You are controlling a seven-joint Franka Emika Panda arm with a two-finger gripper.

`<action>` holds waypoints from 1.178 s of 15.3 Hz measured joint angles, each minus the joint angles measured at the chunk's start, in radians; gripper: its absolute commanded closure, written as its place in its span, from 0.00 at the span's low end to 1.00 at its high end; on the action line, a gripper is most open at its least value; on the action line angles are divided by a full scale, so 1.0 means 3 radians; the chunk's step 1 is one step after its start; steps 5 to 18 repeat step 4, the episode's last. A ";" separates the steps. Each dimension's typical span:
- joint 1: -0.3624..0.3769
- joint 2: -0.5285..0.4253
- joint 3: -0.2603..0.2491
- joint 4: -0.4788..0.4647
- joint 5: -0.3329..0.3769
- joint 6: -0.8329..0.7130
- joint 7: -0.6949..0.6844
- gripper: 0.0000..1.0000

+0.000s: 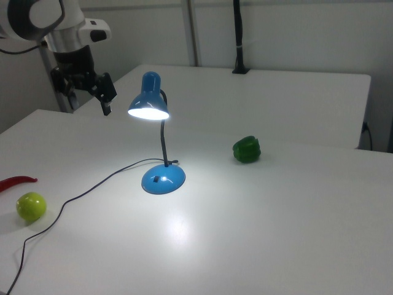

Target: Turn on desk lamp

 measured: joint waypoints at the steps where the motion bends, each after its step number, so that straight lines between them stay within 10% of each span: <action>1: 0.0000 0.0005 -0.0010 0.0000 -0.0011 0.0019 -0.0034 0.00; 18: -0.0001 0.0005 -0.0030 0.0006 -0.0024 0.0032 -0.0091 0.00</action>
